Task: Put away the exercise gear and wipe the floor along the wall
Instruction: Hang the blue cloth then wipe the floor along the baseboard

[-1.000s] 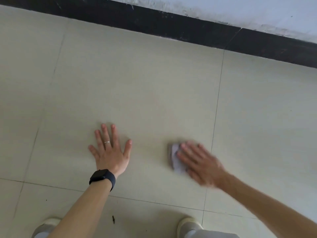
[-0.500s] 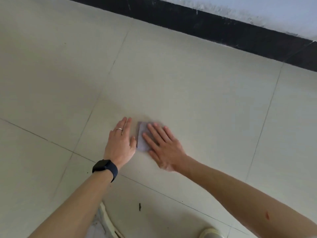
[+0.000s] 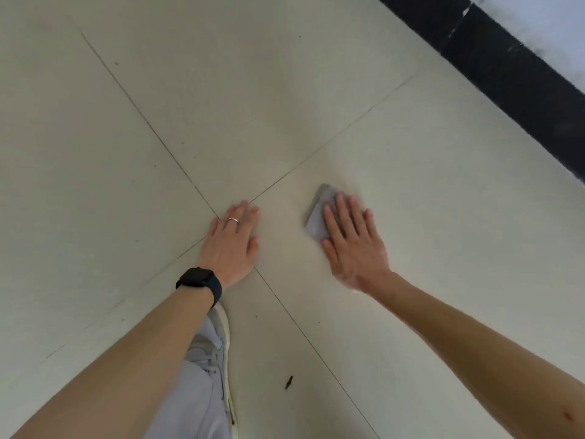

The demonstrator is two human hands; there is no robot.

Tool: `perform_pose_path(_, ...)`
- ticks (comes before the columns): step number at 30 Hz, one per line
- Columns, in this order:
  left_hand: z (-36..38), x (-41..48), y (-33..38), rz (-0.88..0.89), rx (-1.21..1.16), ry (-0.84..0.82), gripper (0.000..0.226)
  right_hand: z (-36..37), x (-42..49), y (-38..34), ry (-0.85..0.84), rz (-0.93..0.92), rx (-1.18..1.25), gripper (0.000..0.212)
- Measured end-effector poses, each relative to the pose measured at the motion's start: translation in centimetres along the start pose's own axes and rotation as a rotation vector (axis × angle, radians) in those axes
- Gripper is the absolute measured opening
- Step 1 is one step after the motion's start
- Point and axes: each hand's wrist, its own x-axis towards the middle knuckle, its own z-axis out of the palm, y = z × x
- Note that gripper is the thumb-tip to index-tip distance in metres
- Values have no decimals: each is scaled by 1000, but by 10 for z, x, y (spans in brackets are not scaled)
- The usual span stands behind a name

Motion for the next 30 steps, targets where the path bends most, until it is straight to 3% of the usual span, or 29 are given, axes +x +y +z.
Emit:
perform_pose_path(4,-8,6,-18,-26,1,-7,61,22,-52,-49,-122,-551,-45,63)
perform_pose_path(6,-12,14,-29,-22,10,10,62,18,-19,-37,-144,-720,-124,62)
perform_pose_path(8,-18,28,-40,-40,18,39,62,4,40,-27,-66,-536,-133,60)
perform_pose_path(11,-27,52,-53,-61,25,86,62,-17,125,-33,13,94,44,61)
perform_pose_path(12,-32,61,-57,-53,22,100,62,-16,139,-47,34,203,84,62)
perform_pose_path(14,-42,79,-65,-56,18,113,61,-6,137,-80,101,156,93,62)
perform_pose_path(17,-54,102,-75,-81,33,102,61,7,96,-105,-6,-371,-16,59)
perform_pose_path(19,-59,114,-78,-48,32,103,62,-6,111,-87,-61,-532,-58,58)
perform_pose_path(21,-59,125,-77,-8,16,104,61,-23,152,-57,-10,-352,-102,59)
perform_pose_path(24,-56,141,-70,37,-12,105,60,-55,209,-14,-50,319,104,60)
perform_pose_path(25,-56,149,-66,51,-20,120,64,-61,216,-10,-34,440,151,61)
perform_pose_path(27,-56,167,-59,68,-23,151,69,-57,211,-20,-13,403,114,61)
perform_pose_path(30,-52,190,-53,60,-37,167,66,-51,196,-22,-47,-16,-18,58)
